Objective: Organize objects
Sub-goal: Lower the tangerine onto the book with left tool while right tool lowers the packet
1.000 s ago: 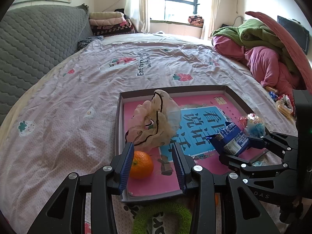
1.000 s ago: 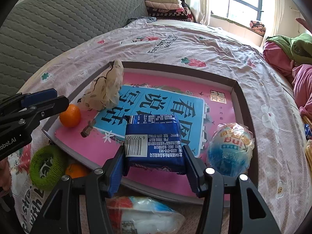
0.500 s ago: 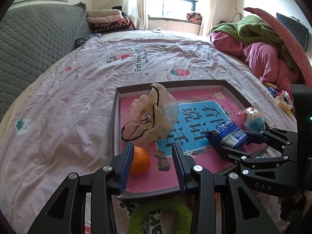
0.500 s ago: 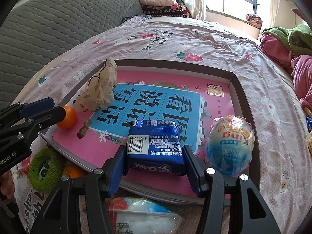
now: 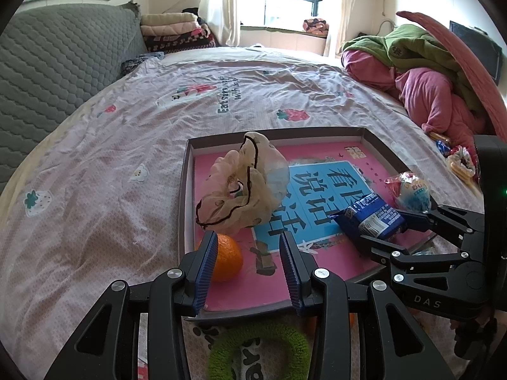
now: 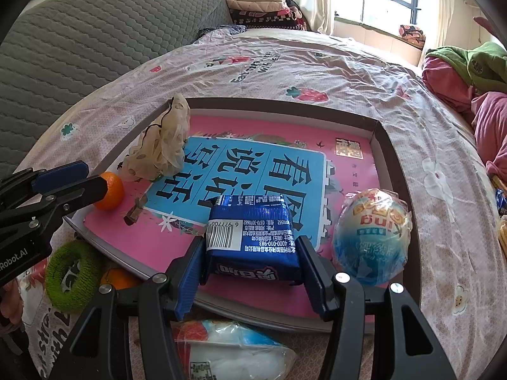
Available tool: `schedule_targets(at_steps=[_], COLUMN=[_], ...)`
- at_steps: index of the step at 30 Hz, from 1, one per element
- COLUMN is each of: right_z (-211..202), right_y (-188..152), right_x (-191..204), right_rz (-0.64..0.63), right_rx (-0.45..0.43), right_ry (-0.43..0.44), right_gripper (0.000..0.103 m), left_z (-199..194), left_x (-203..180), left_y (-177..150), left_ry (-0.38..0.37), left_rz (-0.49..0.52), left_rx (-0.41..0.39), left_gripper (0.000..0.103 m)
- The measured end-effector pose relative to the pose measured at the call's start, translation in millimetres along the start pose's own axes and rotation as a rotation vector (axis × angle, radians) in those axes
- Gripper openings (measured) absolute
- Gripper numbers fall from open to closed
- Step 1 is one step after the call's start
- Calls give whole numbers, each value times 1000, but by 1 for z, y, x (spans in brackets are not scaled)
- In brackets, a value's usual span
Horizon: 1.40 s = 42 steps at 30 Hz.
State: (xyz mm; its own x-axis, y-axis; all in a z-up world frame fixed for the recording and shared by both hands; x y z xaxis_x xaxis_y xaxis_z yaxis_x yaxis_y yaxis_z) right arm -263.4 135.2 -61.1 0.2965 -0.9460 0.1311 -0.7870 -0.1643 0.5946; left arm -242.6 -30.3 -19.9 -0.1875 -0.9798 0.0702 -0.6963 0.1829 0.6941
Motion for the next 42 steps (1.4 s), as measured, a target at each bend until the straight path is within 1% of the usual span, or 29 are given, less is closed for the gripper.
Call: schedule_targets(at_steps=[7, 19, 32, 34, 35, 38, 41, 42], right_z=[0, -2, -12, -15, -16, -20, -22, -24], right_y=[1, 1, 3, 5, 5, 8, 8, 9], right_x=[1, 1, 6, 5, 5, 3, 3, 3], right_rz=[-12, -6, -25, -21, -19, -14, -9, -7], right_rx=[-2, 2, -39, -52, -57, -70, -79, -82], right_ry=[-10, -1, -8, -7, -7, -1, 6, 9], right_gripper=[58, 58, 59, 59, 59, 60, 61, 61], left_z=[1, 0, -2, -2, -3, -2, -3, -3], left_x=[0, 3, 1, 1, 1, 2, 6, 7], left_y=[-1, -1, -1, -1, -2, -2, -2, -2], left_ry=[1, 2, 13, 11, 11, 10, 23, 25], left_rz=[-5, -13, 4, 2, -1, -8, -17, -20], left_rx=[3, 2, -1, 1, 0, 3, 4, 4], left_gripper=[42, 42, 42, 46, 50, 51, 58, 59])
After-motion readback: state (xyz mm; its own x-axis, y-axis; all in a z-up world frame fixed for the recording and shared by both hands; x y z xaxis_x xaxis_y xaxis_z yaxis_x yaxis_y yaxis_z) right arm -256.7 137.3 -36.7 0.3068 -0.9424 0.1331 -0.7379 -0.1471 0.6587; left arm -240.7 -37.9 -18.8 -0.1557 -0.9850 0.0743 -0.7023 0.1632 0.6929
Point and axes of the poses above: each gripper's, at about its wrist camera, not at the fingertips, and z roughly the way its jaws point, x to its left, y to its top, the point moved 6 cm from there along z, roughly the way its jaws point, and after that the axes turned 9 degrees about z, right-handed, at the moved point
